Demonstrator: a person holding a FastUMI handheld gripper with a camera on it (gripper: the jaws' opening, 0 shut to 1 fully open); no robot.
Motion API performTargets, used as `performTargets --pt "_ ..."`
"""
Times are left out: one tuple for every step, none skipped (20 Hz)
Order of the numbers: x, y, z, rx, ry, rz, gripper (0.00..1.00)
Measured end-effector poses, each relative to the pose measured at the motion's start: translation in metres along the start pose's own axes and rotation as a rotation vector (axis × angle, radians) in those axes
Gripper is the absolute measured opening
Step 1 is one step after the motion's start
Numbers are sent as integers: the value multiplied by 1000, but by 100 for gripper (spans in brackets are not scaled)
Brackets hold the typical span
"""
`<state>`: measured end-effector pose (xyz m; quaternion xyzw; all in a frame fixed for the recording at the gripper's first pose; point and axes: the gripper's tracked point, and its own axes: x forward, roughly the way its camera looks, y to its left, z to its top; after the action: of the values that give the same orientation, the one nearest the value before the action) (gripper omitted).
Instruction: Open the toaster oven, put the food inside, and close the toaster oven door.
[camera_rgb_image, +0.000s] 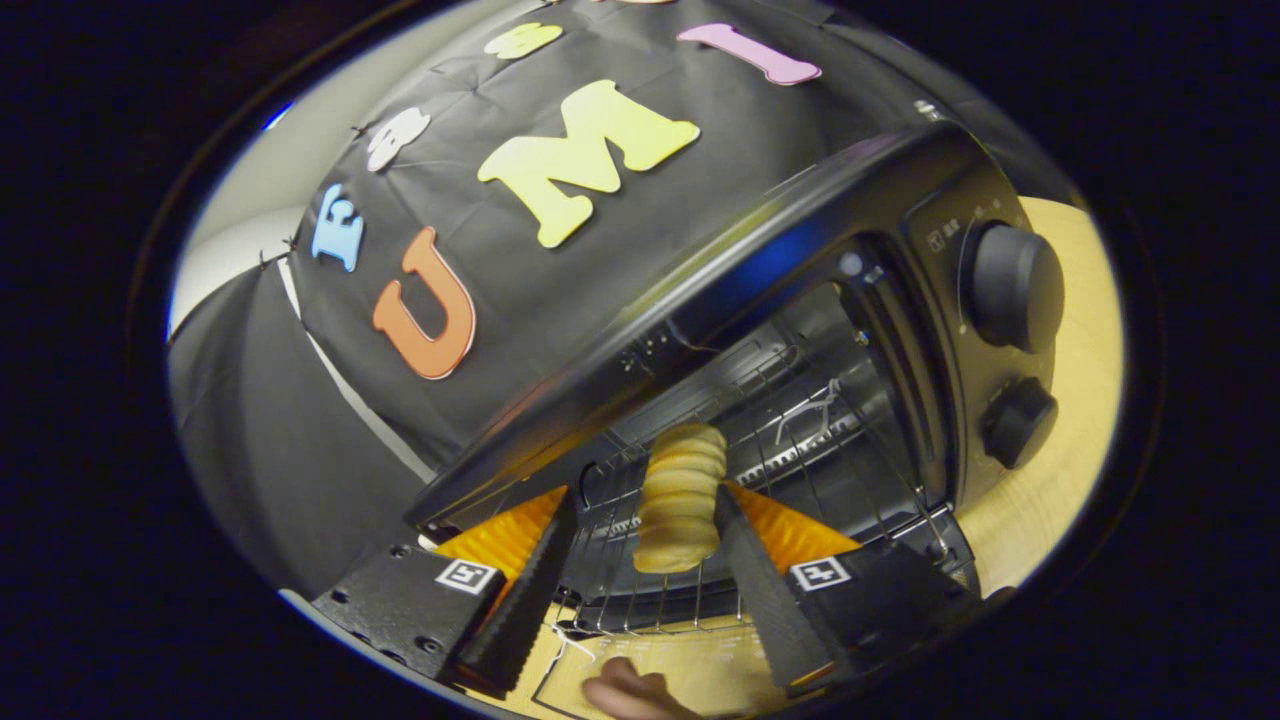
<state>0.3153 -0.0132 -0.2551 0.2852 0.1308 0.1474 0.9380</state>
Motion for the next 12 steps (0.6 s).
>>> performTargets --pt "-1 -2 0 6 -4 -6 97" --pt "-5 -1 -1 15 1 -7 100" --pt "-9 -1 -2 25 7 -8 100" --pt "-15 -1 -3 36 9 -11 100" --pt "-20 -2 -5 42 14 -19 100" --pt "-26 -1 -7 45 19 -20 100" --pt "-32 2 -9 46 24 -16 100" --pt "-40 4 -12 46 25 -17 100" --pt "-47 5 -15 44 30 -27 100" --pt "-55 8 -19 43 37 -32 100" --pt "-64 13 -22 39 48 -36 100" --pt "-72 17 -25 27 58 -45 100"
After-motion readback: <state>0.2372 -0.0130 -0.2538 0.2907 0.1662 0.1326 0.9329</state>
